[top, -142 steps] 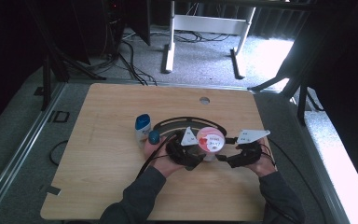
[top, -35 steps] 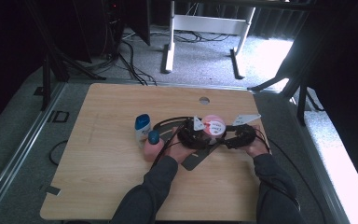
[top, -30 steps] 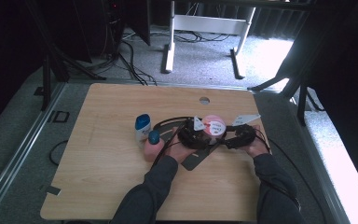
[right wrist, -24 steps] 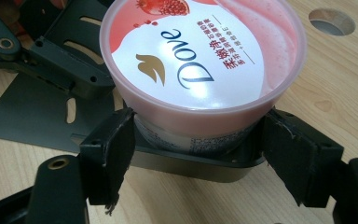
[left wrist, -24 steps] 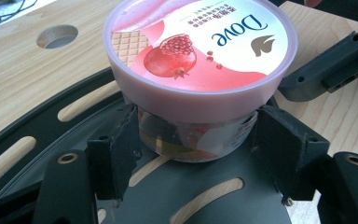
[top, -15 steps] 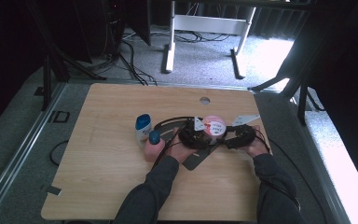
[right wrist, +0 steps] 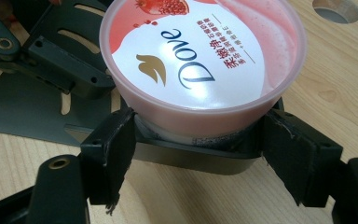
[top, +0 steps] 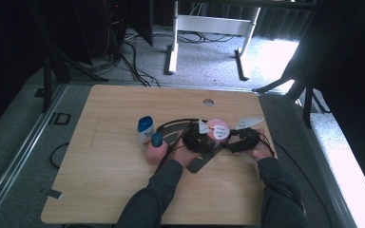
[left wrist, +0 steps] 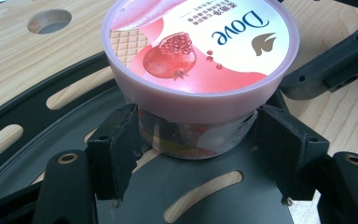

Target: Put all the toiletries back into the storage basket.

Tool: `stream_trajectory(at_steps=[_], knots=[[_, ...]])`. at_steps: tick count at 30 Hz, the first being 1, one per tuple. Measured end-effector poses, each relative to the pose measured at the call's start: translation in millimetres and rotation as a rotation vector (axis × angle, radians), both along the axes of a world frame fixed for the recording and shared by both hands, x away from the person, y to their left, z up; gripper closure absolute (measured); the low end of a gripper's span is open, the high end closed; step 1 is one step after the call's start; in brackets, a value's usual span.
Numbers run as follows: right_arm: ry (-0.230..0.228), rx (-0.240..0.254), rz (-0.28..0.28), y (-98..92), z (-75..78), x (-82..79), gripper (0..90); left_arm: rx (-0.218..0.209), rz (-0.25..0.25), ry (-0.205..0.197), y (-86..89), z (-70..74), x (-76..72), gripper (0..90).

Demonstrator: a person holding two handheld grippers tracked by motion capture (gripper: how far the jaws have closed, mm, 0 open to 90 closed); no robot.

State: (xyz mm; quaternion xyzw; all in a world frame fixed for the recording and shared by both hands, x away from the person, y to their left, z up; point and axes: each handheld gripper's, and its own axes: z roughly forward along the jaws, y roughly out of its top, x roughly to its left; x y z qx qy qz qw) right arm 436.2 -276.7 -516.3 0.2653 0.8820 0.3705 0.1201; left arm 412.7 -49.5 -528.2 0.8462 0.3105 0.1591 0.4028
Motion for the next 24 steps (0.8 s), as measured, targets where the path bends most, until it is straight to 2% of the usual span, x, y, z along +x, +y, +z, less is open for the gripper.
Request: stream_trajectory(at_steps=[2, 9, 14, 20, 21, 24], knots=[[0.000, -0.002, 0.001, 0.1, 0.2, 0.1, 26.6, 0.019, 0.002, 0.005, -1.4, -1.9, -0.4, 32.4], [-0.005, -0.019, -0.003, 1.2, 0.4, -1.0, 26.5, 0.015, 0.005, 0.007, -1.7, -2.6, -1.0, 33.3], [-0.019, -0.085, 0.001, 6.3, 2.9, -2.7, 26.3, 0.017, 0.002, 0.003, -0.8, -2.5, -2.0, 35.0], [-0.024, -0.115, 0.004, 8.4, 3.8, -4.2, 26.3, 0.010, 0.002, 0.006, 0.1, -2.6, -2.3, 37.2], [-0.040, -0.124, -0.004, 8.4, 4.8, -6.2, 25.7, 0.006, 0.004, 0.005, 0.7, -2.4, -2.6, 38.1], [-0.051, -0.096, -0.005, 5.9, 11.2, -8.1, 25.9, 0.006, 0.004, 0.001, 0.9, -2.8, -3.1, 38.6]])
